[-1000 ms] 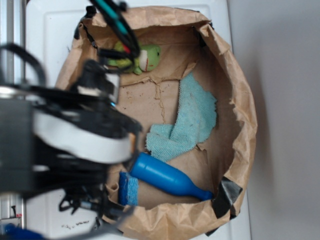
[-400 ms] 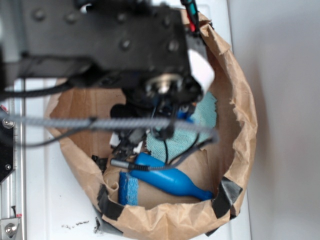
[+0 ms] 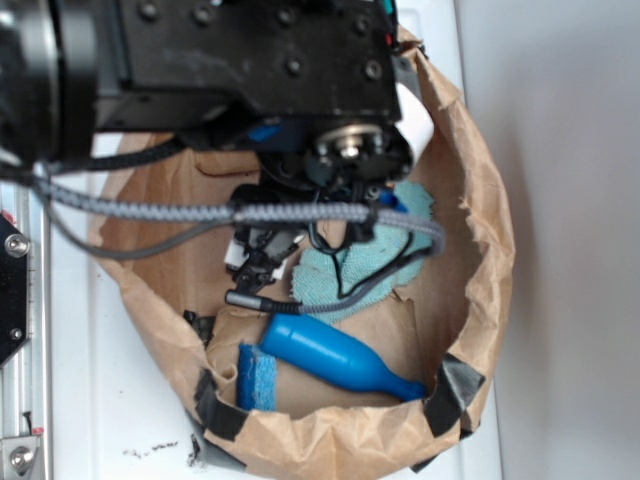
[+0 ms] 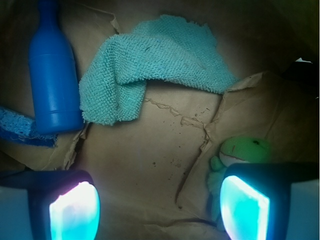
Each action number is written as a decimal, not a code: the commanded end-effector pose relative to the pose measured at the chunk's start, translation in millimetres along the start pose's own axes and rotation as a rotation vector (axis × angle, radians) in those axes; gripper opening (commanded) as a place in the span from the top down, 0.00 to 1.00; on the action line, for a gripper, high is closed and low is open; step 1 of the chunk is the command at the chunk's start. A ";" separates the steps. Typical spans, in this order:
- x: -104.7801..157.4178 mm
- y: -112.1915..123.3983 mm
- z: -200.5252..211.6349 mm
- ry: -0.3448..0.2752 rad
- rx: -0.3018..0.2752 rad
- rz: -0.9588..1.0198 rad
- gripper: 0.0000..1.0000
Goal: Grab the green animal.
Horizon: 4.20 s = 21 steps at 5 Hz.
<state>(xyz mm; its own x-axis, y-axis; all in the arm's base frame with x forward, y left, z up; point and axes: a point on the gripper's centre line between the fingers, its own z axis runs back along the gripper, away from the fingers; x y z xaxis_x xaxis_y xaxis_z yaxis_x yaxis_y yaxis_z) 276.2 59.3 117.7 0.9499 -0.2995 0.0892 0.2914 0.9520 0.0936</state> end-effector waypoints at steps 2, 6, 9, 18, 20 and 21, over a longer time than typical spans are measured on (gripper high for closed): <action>2.9 7.0 10.6 -0.031 0.023 0.023 0.00; -27.6 85.3 -6.2 -0.097 -0.055 0.009 0.00; -3.7 73.2 -50.3 -0.087 0.053 0.023 0.00; -7.1 26.1 34.0 -0.140 -0.059 0.073 1.00; 0.5 -7.1 84.4 -0.151 -0.046 0.084 1.00; 1.3 -13.4 100.1 -0.199 -0.044 0.096 1.00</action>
<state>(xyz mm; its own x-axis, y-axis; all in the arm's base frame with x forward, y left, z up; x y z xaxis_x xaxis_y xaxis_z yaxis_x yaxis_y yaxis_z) 255.8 41.9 194.2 0.9553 -0.1953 0.2219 0.2009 0.9796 -0.0026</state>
